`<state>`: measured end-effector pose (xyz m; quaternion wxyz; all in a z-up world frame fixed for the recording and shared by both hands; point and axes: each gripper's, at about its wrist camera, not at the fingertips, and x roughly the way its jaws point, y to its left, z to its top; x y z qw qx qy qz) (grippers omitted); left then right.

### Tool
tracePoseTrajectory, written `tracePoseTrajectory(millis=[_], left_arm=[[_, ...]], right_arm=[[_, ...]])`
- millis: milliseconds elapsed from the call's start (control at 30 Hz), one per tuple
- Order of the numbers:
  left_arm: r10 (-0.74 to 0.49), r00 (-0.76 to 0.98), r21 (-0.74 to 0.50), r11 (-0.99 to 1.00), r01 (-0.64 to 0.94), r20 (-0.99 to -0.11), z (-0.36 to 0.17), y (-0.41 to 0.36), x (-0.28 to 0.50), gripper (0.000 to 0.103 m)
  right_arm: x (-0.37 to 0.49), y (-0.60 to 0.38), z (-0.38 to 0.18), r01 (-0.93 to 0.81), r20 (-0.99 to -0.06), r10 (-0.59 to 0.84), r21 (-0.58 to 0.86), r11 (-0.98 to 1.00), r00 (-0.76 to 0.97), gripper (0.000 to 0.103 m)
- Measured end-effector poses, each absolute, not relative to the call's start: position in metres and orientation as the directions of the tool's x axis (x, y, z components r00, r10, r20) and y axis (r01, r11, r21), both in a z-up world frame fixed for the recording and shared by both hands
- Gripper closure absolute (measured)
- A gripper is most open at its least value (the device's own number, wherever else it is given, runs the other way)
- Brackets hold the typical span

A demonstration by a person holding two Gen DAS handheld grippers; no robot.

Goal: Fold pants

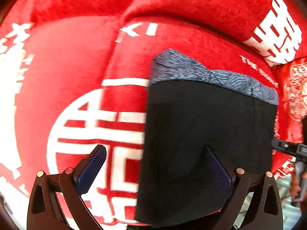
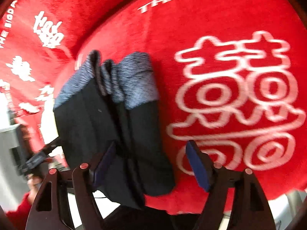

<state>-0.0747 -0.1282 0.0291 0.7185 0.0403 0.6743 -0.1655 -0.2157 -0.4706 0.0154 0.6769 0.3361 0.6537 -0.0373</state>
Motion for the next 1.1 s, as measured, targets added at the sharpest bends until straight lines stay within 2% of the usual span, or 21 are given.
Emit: tracePoseTrajectory(millis=[100, 233, 367, 400, 433, 800, 1100], left_arm=[[-0.099, 0.103, -0.061, 0.946, 0.32, -0.99, 0.049, -0.129, -0.088, 0.001], [-0.07, 0.117, -0.025, 0.94, 0.341, -0.991, 0.067, -0.131, -0.105, 0.001], [-0.05, 0.102, -0.01, 0.935, 0.356, -0.994, 0.077, -0.14, -0.123, 0.001], [-0.046, 0.104, -0.006, 0.934, 0.357, -0.993, 0.08, -0.143, -0.128, 0.001], [-0.044, 0.111, -0.001, 0.933, 0.361, -0.993, 0.084, -0.147, -0.131, 0.001], [0.029, 0.165, 0.09, 0.92, 0.38, -0.986, 0.121, -0.156, -0.157, 0.001], [0.034, 0.128, 0.085, 0.904, 0.42, -0.991, 0.135, -0.164, -0.173, 0.001]], right_arm=[[-0.225, -0.464, 0.036, 0.497, -0.948, 0.29, 0.315, 0.808, 0.129, 0.024], [-0.235, -0.441, 0.058, 0.479, -0.961, 0.242, 0.277, 0.833, 0.136, 0.016], [-0.237, -0.409, 0.079, 0.453, -0.972, 0.183, 0.23, 0.861, 0.145, 0.015], [-0.241, -0.407, 0.083, 0.446, -0.974, 0.172, 0.22, 0.868, 0.147, 0.011], [-0.241, -0.402, 0.087, 0.441, -0.976, 0.16, 0.21, 0.872, 0.149, 0.0], [-0.25, -0.37, 0.125, 0.432, -0.982, 0.102, 0.162, 0.887, 0.16, 0.0], [-0.257, -0.359, 0.147, 0.447, -0.984, 0.074, 0.141, 0.883, 0.162, 0.0]])
